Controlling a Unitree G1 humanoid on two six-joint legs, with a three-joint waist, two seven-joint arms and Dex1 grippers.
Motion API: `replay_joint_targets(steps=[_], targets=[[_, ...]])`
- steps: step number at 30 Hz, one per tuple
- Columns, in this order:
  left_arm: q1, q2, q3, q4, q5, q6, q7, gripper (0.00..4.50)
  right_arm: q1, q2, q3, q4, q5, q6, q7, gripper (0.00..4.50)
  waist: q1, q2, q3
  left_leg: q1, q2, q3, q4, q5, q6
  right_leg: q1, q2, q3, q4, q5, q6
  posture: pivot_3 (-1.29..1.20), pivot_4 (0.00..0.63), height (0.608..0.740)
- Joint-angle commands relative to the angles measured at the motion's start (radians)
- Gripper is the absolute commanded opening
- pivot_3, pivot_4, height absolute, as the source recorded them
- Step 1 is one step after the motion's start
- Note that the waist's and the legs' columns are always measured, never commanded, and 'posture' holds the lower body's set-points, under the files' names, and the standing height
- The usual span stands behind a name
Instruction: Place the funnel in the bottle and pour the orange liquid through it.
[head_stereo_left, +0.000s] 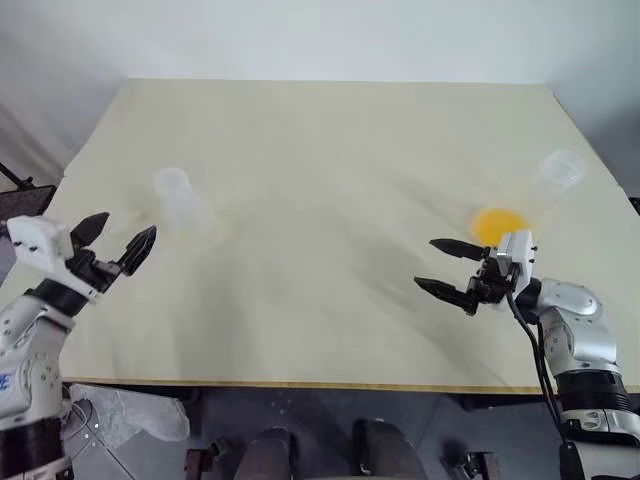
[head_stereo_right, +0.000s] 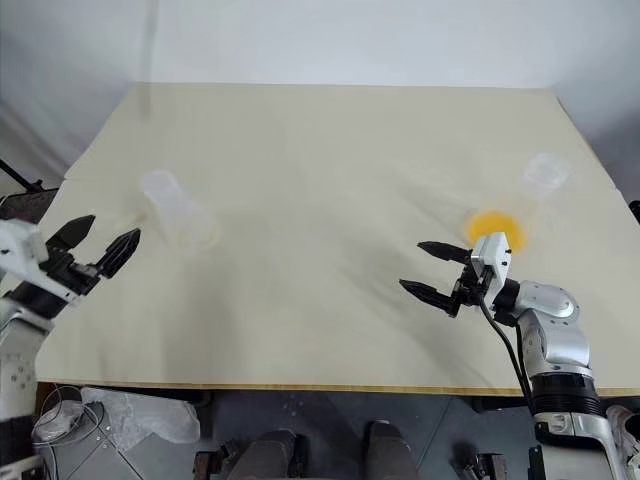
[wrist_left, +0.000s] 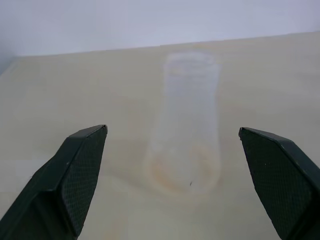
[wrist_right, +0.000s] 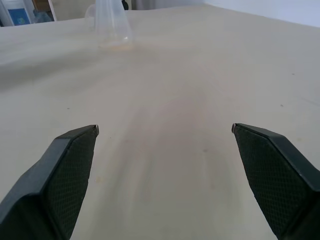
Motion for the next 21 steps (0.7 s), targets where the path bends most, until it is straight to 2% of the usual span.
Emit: replay_joint_targets(steps=[1, 7, 21], targets=[[-0.077, 0.029, -0.042, 0.088, 0.034, -0.043, -0.058, 4.5, 0.013, 0.012, -0.014, -0.073, 0.018, 0.001, -0.024, 4.48, -0.002, 0.0, 0.0, 0.0, 0.0, 0.0, 0.0, 0.0, 0.0, 0.0, 0.0, 0.0, 0.0, 0.0, 0.0, 0.0, 0.15, 0.74], [-0.215, 0.033, -0.101, 0.257, 0.098, -0.107, -0.092, 4.5, 0.047, 0.03, -0.016, -0.169, 0.037, 0.035, -0.067, 4.48, 0.002, 0.0, 0.0, -0.001, 0.0, 0.0, 0.002, 0.0, 0.0, 0.0, 0.0, -0.004, 0.001, 0.0, 0.0, 0.0, 0.15, 0.74], [-0.379, 0.024, -0.158, 0.468, 0.167, -0.218, -0.146, 4.5, 0.076, 0.039, -0.012, -0.249, 0.041, 0.062, -0.117, 4.48, 0.003, 0.0, 0.0, -0.004, 0.0, -0.002, 0.007, 0.0, 0.0, 0.0, -0.001, -0.019, 0.002, 0.001, 0.001, 0.0, 0.15, 0.74]])
